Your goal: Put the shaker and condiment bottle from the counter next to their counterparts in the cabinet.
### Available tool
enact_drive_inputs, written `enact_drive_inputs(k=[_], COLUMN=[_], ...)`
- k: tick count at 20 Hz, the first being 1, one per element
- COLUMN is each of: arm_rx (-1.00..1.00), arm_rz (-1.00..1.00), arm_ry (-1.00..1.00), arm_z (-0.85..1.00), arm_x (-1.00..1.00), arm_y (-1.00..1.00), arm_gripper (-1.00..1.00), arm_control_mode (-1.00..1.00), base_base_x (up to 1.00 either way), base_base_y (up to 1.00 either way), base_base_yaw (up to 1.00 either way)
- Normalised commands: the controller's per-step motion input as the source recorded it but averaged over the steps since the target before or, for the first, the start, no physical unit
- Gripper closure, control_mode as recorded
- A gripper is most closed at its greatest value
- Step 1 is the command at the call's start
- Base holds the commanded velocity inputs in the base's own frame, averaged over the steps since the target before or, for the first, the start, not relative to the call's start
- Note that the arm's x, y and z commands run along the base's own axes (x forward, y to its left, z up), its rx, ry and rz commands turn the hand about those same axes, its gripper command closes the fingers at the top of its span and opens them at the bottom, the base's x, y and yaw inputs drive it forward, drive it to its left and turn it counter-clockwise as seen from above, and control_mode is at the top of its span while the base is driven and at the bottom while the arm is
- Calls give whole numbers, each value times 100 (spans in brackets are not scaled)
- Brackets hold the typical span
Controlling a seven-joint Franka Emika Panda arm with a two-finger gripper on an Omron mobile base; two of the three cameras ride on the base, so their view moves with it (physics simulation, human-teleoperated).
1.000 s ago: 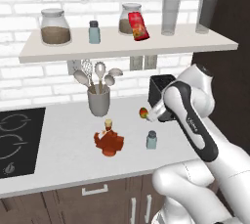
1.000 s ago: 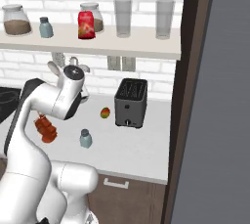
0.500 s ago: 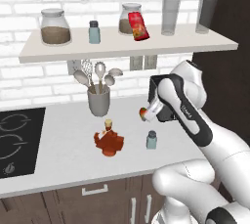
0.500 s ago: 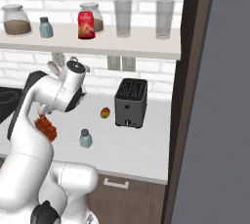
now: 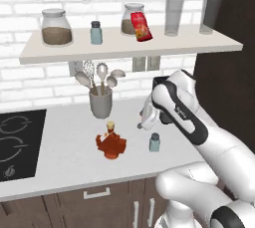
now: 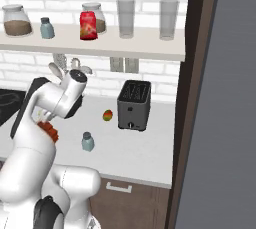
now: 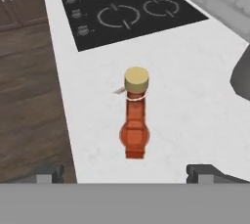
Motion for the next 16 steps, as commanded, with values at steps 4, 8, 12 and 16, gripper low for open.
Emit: enact_drive_inputs(k=[4, 8, 12, 16], arm_rx=[3, 11, 2, 0], arm_rz=[17, 7, 0, 0], arm_ry=[0, -14, -11, -7], arm_z=[-11, -44, -32, -38], arm_x=[20, -5, 0, 0], arm_y=[0, -4, 4, 11], arm_gripper=[-100, -100, -100, -100], arm_control_mode=[-100, -100, -100, -100], base_base_x=[0, 0, 0, 0], base_base_y=[0, 0, 0, 0], base_base_yaw=[0, 0, 0, 0])
